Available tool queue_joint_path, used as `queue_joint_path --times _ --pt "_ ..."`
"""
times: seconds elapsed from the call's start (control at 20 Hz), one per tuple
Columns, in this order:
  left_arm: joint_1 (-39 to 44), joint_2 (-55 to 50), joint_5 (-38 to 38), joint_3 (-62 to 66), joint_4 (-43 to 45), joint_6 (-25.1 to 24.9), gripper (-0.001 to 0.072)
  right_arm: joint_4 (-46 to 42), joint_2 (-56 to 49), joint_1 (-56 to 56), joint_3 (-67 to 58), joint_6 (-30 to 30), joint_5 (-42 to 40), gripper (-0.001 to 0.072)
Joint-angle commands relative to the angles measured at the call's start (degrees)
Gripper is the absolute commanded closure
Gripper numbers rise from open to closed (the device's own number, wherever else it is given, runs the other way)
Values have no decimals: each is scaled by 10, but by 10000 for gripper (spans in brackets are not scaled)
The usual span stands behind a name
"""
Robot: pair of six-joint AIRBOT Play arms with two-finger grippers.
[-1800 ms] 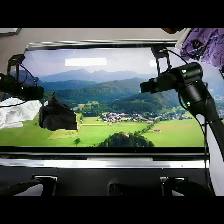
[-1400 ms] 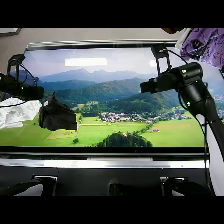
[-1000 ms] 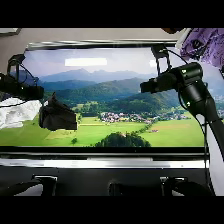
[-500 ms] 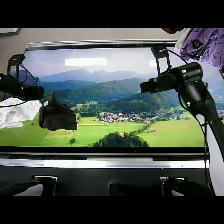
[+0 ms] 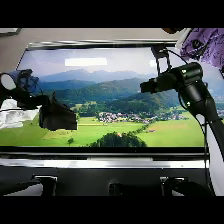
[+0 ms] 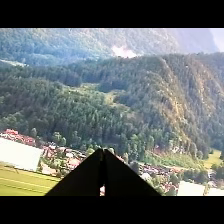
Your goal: Fold the clothes and pants, and hang the long-sleeved shirts on hangers.
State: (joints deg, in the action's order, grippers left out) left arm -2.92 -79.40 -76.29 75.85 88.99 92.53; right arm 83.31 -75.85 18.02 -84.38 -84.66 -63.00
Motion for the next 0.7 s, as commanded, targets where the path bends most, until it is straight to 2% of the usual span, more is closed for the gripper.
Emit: queue_joint_path --times 0.0,0.1,0.15,0.2,0.25,0.35,0.5,0.65 --pt "-2 -22 89 -74 14 23 -13 0 0 0 0 0 0 679" --pt "-1 -37 136 -92 6 31 -13 0 0 0 0 0 0 678" --pt "-1 -42 146 -92 -5 31 98 0 0 0 0 0 0 678" --pt "0 -42 147 -90 -33 31 540 0 0 0 0 0 1 679" --pt "1 -40 142 -83 -64 25 690 0 0 0 0 0 0 679" --pt "13 -37 122 -55 -134 24 688 0 0 0 0 0 -14 678" --pt "74 -30 108 -6 -270 24 688 -2 2 0 0 -24 -87 677" --pt "165 -30 158 25 -397 25 688 -11 10 0 0 -50 -156 662"
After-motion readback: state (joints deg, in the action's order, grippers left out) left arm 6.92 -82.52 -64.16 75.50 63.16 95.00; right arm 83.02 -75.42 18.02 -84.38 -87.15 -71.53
